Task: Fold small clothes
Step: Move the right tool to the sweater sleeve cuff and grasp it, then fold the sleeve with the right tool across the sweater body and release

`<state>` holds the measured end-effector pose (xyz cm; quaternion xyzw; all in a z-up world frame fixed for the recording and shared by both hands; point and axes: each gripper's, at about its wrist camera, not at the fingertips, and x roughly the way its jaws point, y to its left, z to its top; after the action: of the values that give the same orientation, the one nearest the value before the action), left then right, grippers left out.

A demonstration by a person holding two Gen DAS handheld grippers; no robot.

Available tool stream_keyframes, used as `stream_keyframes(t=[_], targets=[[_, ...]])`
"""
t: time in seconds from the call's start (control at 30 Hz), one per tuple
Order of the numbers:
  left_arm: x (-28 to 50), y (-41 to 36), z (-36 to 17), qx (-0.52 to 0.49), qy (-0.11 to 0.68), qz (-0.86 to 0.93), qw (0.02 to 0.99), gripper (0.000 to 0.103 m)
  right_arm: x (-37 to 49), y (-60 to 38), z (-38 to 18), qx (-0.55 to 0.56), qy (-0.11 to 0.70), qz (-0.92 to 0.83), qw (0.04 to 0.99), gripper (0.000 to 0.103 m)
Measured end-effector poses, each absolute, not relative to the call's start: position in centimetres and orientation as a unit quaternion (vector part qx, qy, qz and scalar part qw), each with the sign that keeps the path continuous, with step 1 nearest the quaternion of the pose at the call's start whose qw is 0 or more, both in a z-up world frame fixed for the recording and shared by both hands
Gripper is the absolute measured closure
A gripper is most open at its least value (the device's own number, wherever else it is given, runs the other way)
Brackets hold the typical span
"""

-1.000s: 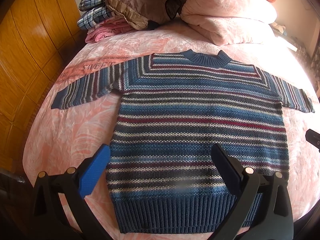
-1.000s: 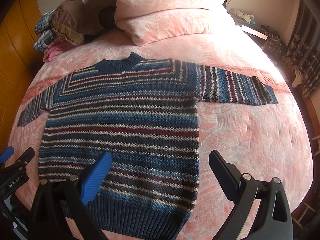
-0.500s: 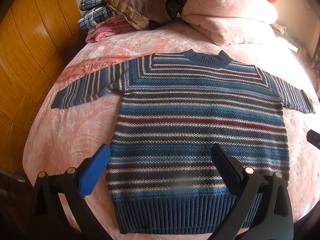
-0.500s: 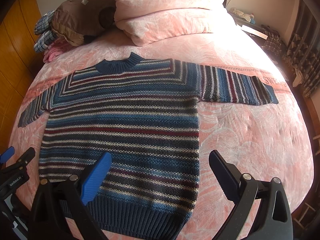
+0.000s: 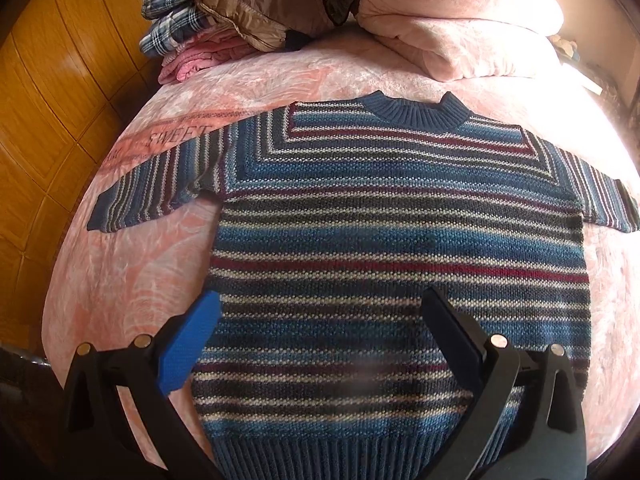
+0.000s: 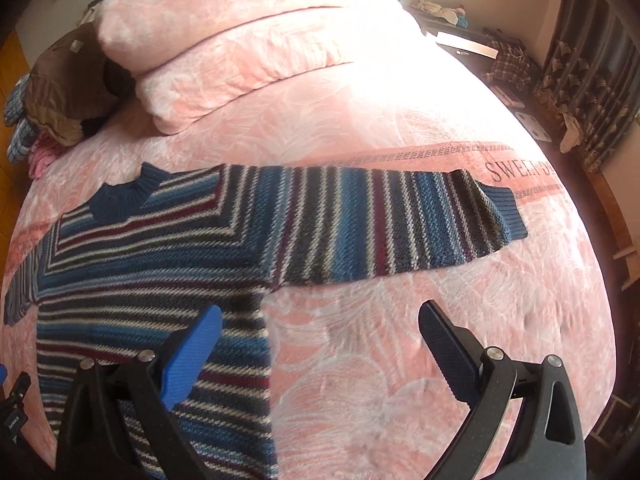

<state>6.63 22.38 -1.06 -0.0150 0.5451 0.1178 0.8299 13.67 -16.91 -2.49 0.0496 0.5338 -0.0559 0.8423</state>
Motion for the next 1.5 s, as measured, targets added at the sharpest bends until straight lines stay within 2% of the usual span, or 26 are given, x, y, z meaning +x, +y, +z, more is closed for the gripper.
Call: stream_keyframes(t=[0.2,0.43,0.63,0.77,0.9,0.93,0.97,1.0,1.03,1.1,1.2,1.4,1.5], targets=[[13.6,17.3,-2.4,-0.037,0.527,0.105,0.842,0.003,19.4,-30.5,-5.7,0.113,0.541,-0.123,0.824,0.005],[20.9,11.3,-4.5,-0.061,0.526,0.081,0.845,0.003,21.2,-41.3,-9.7,0.175,0.547,-0.139,0.806,0.006],[23.7,7.8,-5.8,-0.039,0.523,0.08,0.848,0.003,21.7,-47.1,-13.4,0.227,0.561,-0.155,0.781,0.014],[24.0,6.7,-6.4,-0.033,0.526,0.078,0.846,0.003,21.8,-48.5,-15.7,0.26,0.571,-0.158,0.763,0.014],[23.8,6.5,-6.9,-0.029,0.532,0.081,0.842,0.003,22.1,-48.2,-17.1,0.248,0.58,-0.159,0.759,0.018],[23.7,6.5,-7.1,-0.029,0.535,0.083,0.84,0.003,22.2,-47.9,-17.0,0.234,0.582,-0.161,0.762,0.027],[23.7,6.6,-7.3,-0.03,0.538,0.085,0.838,0.003,22.2,-47.4,-16.7,0.226,0.58,-0.157,0.767,0.044],[23.6,6.8,-7.3,-0.032,0.539,0.087,0.837,0.003,22.3,-47.2,-16.2,0.223,0.573,-0.155,0.773,0.056],[23.5,6.9,-7.3,-0.033,0.539,0.089,0.837,0.003,22.2,-47.3,-15.8,0.235,0.562,-0.142,0.78,0.091],[23.3,7.2,-7.3,-0.031,0.538,0.092,0.837,0.003,21.7,-47.9,-14.9,0.272,0.533,-0.129,0.791,0.091],[23.0,7.8,-6.9,-0.031,0.535,0.094,0.839,0.003,21.0,-48.8,-13.5,0.258,0.508,-0.151,0.807,0.091],[23.1,9.6,-7.2,-0.041,0.539,0.108,0.834,0.003,20.5,-49.5,-16.2,0.257,0.529,-0.186,0.787,0.091],[23.3,10.8,-7.5,-0.047,0.542,0.119,0.83,0.003,20.9,-48.9,-15.6,0.249,0.523,-0.194,0.792,0.091]])
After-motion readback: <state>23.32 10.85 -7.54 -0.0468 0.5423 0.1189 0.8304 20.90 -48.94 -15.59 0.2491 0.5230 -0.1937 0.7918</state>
